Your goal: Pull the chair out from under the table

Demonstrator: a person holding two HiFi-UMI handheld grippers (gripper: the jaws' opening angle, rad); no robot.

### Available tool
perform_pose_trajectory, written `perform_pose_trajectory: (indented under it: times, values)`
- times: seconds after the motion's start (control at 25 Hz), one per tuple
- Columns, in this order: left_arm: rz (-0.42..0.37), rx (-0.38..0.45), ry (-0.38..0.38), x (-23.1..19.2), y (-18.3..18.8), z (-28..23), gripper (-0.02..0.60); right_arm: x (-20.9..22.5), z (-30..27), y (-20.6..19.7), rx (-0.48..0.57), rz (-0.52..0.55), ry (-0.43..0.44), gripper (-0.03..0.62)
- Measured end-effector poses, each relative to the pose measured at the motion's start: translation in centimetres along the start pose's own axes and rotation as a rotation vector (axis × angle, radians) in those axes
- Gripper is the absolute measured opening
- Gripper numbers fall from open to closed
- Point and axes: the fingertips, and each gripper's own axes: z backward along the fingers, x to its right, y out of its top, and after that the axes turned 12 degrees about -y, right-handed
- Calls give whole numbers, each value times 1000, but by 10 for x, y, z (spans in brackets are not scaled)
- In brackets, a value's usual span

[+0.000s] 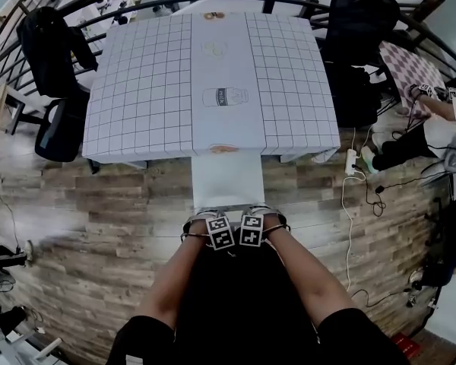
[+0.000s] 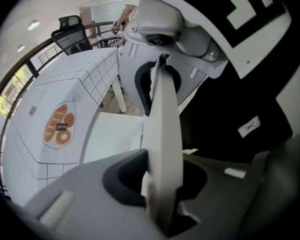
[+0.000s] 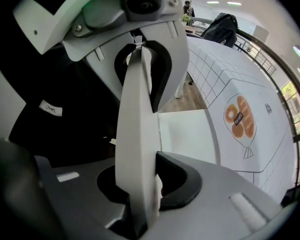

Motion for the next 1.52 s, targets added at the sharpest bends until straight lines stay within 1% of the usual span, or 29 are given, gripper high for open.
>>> perform_pose_trajectory:
  times: [0.12, 0.28, 0.52, 0.76, 1.04, 1.16, 1.32, 1.52]
  values:
    - [6, 5, -3, 6, -2, -1, 89, -6, 0, 1, -5, 23, -8, 77]
    - [3, -3, -3, 14, -4, -3, 89, -14, 2, 2, -1, 10, -9, 78]
    - [-16, -9, -5, 34, -9, -8, 89, -36, 5, 5, 5, 1, -17, 77]
    - [-19, 0, -11, 57, -14, -14, 90, -60, 8, 7, -10, 25, -39, 74]
    - [-54, -16, -2, 81, -22, -21, 87, -86, 11, 11, -3, -1, -48, 75]
    - [-61, -23, -7, 97, -26, -24, 87, -103, 13, 13, 2, -24, -38, 75]
    - [-70, -37, 5, 125, -32, -20, 87, -129, 27, 20, 8, -33, -26, 77]
    - [-64, -38, 2, 127, -35, -32, 87, -137, 17, 17, 7, -36, -22, 77]
